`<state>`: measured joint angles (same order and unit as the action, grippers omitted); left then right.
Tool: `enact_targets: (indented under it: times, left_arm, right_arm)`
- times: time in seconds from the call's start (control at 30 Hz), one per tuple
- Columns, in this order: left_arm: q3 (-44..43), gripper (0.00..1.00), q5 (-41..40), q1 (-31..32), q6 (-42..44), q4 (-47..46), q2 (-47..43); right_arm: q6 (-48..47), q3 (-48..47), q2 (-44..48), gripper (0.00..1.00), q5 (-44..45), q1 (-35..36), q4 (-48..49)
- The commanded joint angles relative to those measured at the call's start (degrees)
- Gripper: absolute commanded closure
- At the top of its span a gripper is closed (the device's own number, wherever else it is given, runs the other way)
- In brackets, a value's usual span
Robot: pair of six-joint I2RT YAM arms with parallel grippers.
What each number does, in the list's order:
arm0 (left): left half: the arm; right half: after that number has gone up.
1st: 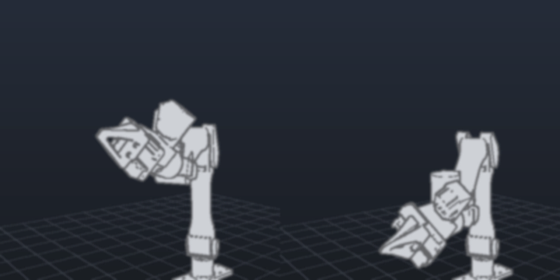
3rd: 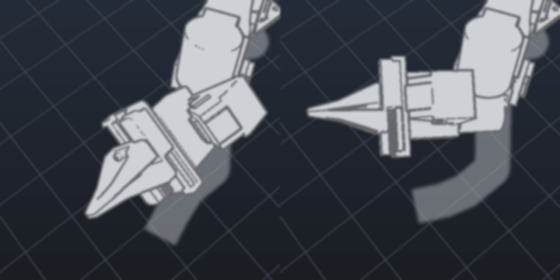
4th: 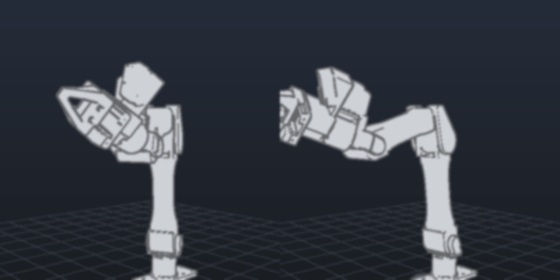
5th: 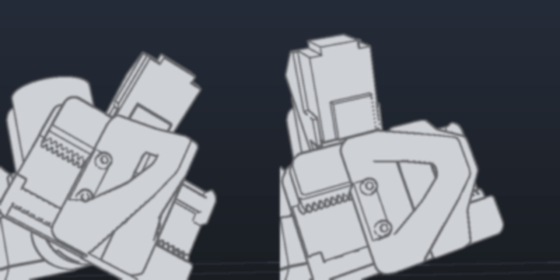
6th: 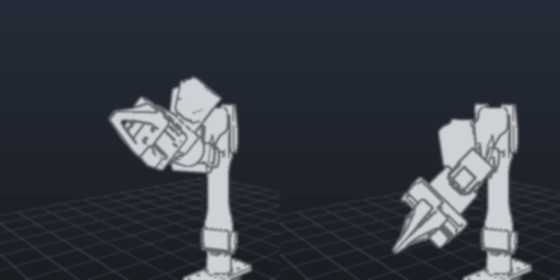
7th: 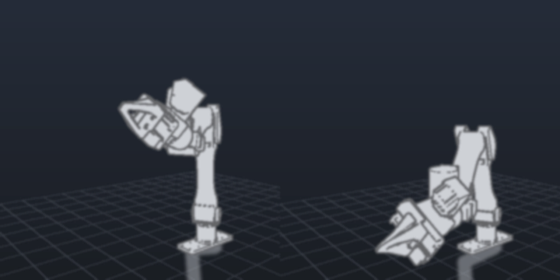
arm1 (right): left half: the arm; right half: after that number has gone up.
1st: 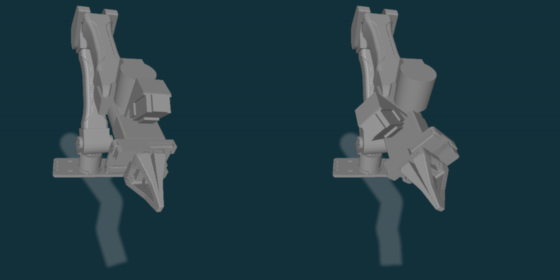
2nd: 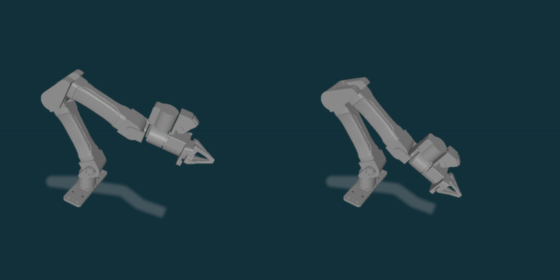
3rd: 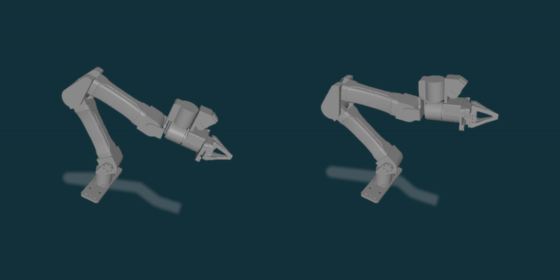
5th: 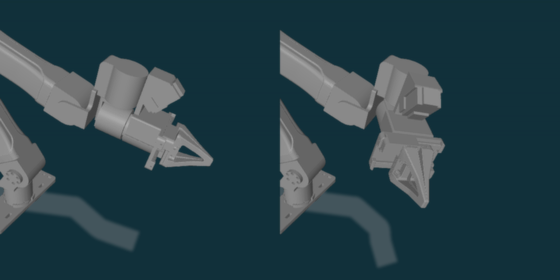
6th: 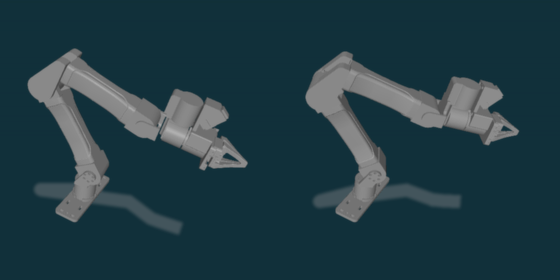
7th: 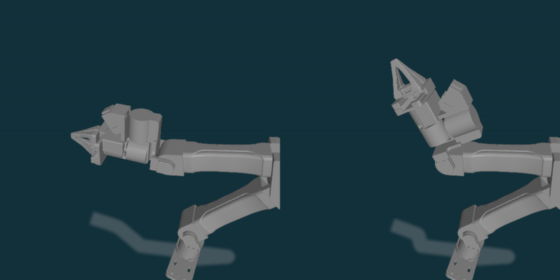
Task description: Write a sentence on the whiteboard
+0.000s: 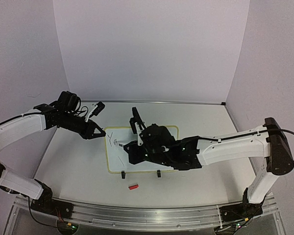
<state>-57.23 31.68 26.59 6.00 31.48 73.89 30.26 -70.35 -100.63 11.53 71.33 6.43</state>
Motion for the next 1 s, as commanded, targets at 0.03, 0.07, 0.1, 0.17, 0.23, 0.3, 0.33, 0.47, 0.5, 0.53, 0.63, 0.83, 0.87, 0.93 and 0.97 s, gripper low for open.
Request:
enact_targets:
  times: [0.03, 0.07, 0.1, 0.17, 0.23, 0.3, 0.33, 0.47, 0.5, 0.53, 0.63, 0.83, 0.87, 0.93, 0.97]
  left_arm:
    - [-0.8, 1.00, -1.5, 0.5, 0.5, 1.9, -0.6]
    - [-0.8, 1.00, -1.5, 0.5, 0.5, 1.9, -0.5]
    - [-0.8, 1.00, -1.5, 0.5, 0.6, 1.9, -0.5]
    - [-0.8, 1.00, -1.4, 0.5, 0.5, 1.9, -0.5]
    - [-0.8, 1.00, -1.4, 0.5, 0.5, 1.9, -0.5]
    - [-0.7, 1.00, -1.5, 0.5, 0.6, 1.9, -0.5]
    - [-0.7, 1.00, -1.4, 0.5, 0.5, 1.9, -0.6]
    - [-0.8, 1.00, -1.4, 0.5, 0.5, 1.9, -0.6]
    - [-0.7, 1.00, -1.5, 0.5, 0.5, 1.9, -0.6]
    - [-0.7, 1.00, -1.5, 0.5, 0.5, 2.0, -0.6]
    - [-0.8, 1.00, -1.4, 0.5, 0.5, 1.9, -0.6]
    - [-0.7, 1.00, -1.4, 0.6, 0.6, 1.9, -0.7]
    - [-0.7, 1.00, -1.5, 0.6, 0.6, 1.9, -0.6]
    - [-0.7, 1.00, -1.5, 0.6, 0.5, 1.9, -0.7]
    - [-0.7, 1.00, -1.5, 0.6, 0.5, 1.9, -0.7]
  right_arm:
    - [0.2, 1.4, 4.8, 1.00, 4.4, -0.1, 1.5]
    - [0.2, 1.2, 4.6, 1.00, 4.6, -0.1, 1.2]
    - [0.2, 1.1, 4.3, 1.00, 4.7, -0.1, 1.1]
    - [0.1, 0.8, 3.8, 1.00, 4.7, -0.1, 1.0]
    - [-0.4, 0.5, 3.5, 1.00, 5.1, -0.1, 0.9]
    - [-0.8, 0.0, 3.2, 1.00, 5.7, -0.2, 0.4]
    - [-1.0, -0.2, 3.1, 1.00, 5.8, -0.2, 0.1]
    - [-1.2, -1.0, 2.5, 1.00, 6.1, -0.2, -0.8]
    - [-1.2, -1.1, 2.2, 1.00, 6.0, -0.3, -1.1]
    - [-1.1, -1.3, 2.0, 1.00, 5.9, -0.3, -1.3]
    - [-0.9, -1.6, 1.4, 1.00, 5.6, -0.3, -1.7]
    - [-0.3, -1.7, 1.1, 1.00, 6.4, -0.3, -3.0]
    - [-0.1, -1.7, 1.1, 1.00, 6.4, -0.3, -3.5]
    - [0.3, -1.4, 1.3, 1.00, 6.2, -0.3, -4.3]
    - [0.5, -1.2, 1.4, 1.00, 6.0, -0.3, -4.5]
